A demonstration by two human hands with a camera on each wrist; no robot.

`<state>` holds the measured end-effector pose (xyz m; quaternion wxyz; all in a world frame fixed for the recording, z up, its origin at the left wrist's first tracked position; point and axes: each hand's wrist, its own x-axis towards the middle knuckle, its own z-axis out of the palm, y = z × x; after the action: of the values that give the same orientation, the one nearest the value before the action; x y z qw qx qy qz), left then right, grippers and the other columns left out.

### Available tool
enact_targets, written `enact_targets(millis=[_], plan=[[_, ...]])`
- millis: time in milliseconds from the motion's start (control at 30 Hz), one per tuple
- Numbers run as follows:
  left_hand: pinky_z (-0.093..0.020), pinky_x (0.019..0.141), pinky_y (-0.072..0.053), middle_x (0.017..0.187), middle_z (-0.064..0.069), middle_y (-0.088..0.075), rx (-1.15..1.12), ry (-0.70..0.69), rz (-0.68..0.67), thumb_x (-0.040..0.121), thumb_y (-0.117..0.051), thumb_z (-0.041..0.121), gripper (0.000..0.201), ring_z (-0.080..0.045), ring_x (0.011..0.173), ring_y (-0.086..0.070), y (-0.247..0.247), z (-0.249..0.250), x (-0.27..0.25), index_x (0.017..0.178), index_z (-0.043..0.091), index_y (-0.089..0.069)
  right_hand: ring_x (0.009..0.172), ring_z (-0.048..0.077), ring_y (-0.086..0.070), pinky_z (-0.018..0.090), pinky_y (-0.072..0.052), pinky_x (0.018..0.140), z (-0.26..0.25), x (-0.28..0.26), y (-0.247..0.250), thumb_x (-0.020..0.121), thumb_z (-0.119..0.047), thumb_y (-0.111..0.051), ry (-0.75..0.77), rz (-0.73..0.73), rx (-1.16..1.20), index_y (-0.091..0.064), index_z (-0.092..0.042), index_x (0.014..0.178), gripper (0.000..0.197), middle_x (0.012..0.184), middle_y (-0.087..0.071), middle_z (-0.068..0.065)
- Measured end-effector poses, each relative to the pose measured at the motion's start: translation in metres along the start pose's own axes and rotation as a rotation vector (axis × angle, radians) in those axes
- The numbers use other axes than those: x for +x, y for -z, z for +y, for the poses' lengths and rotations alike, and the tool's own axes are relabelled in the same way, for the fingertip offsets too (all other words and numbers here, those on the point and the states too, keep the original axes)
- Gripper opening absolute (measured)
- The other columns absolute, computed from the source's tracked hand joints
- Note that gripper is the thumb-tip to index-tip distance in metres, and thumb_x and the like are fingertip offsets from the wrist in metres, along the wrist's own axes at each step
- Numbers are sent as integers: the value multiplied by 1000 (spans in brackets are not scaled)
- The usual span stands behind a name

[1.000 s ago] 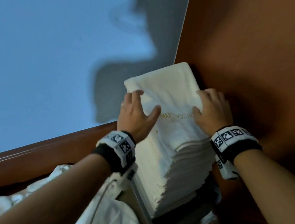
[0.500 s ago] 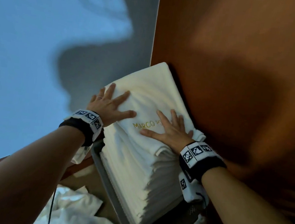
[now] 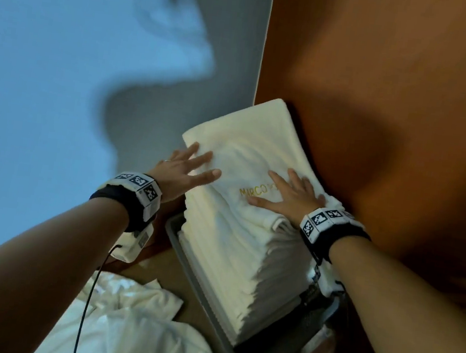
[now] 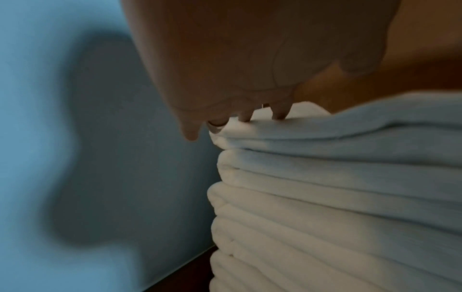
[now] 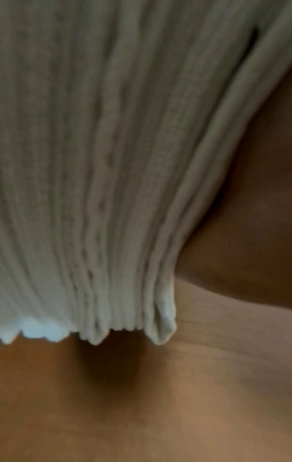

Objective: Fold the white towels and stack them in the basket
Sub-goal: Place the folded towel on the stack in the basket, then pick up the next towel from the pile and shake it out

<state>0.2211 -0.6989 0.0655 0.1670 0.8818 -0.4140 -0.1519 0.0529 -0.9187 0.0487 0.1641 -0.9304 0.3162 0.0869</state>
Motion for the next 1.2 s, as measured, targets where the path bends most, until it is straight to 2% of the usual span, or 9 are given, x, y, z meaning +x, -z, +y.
enact_targets(millis=[67,133,233,333,433,633,767,967,1200], plan=[[-45,122,-16,165,1,-24,-85,27,45,73,-33,94,100,-24,152,-21,8,-6,-38,155,36,-32,145,36,-26,56,-24,115,-10,-14,14,54,-101,-37,-26,44,-76,-29,-36,151,117,162,-23,8],[-38,115,-32,150,-4,-50,-97,53,79,87,-50,71,75,-25,137,-47,14,-21,-79,145,24,-51,115,34,-56,39,-45,93,-25,-36,23,76,-85,-48,-20,95,-162,-59,-18,120,81,135,-57,16],[-35,102,-46,125,-4,-68,1,99,99,93,-62,53,50,-24,114,-62,20,-55,-146,126,16,-67,94,35,-62,36,-50,82,-50,-75,17,95,-46,-54,45,259,-257,-60,-16,84,32,110,-67,19],[-36,95,-51,113,-4,-72,42,146,114,93,-64,49,40,-25,106,-65,14,-93,-218,113,16,-73,105,39,-58,42,-47,89,-74,-122,-22,94,-24,-51,130,484,-340,-68,-8,100,24,114,-65,19],[-30,86,-49,105,-2,-72,20,235,103,93,-65,44,33,-22,96,-64,-1,-136,-293,107,16,-74,117,36,-51,47,-38,102,-103,-172,-89,89,-27,-56,276,574,-360,-70,-9,110,31,126,-63,13],[-32,79,-51,91,0,-72,8,457,41,88,-68,49,27,-23,87,-65,-28,-235,-422,83,23,-72,72,33,-53,33,-39,66,-173,-240,-219,90,-27,-56,262,82,-163,-52,-13,67,27,76,-59,12],[-34,86,-52,101,0,-71,3,557,0,92,-66,47,23,-22,94,-65,-46,-277,-474,93,25,-73,88,32,-62,30,-45,69,-228,-252,-285,91,-35,-55,377,-129,-196,-62,-17,83,21,99,-67,12],[-33,88,-51,101,0,-70,-56,656,-19,94,-64,43,25,-21,97,-64,-97,-321,-486,103,21,-72,89,29,-62,34,-53,77,-310,-243,-354,93,-41,-53,497,-298,-163,-67,-16,96,29,101,-68,7],[-46,106,-42,145,-3,-49,78,647,-105,97,-55,43,55,-30,133,-46,-147,-360,-450,148,28,-43,94,28,-63,38,-52,86,-357,-209,-408,87,-67,-53,476,-548,-78,-69,-19,90,50,97,-65,5]])
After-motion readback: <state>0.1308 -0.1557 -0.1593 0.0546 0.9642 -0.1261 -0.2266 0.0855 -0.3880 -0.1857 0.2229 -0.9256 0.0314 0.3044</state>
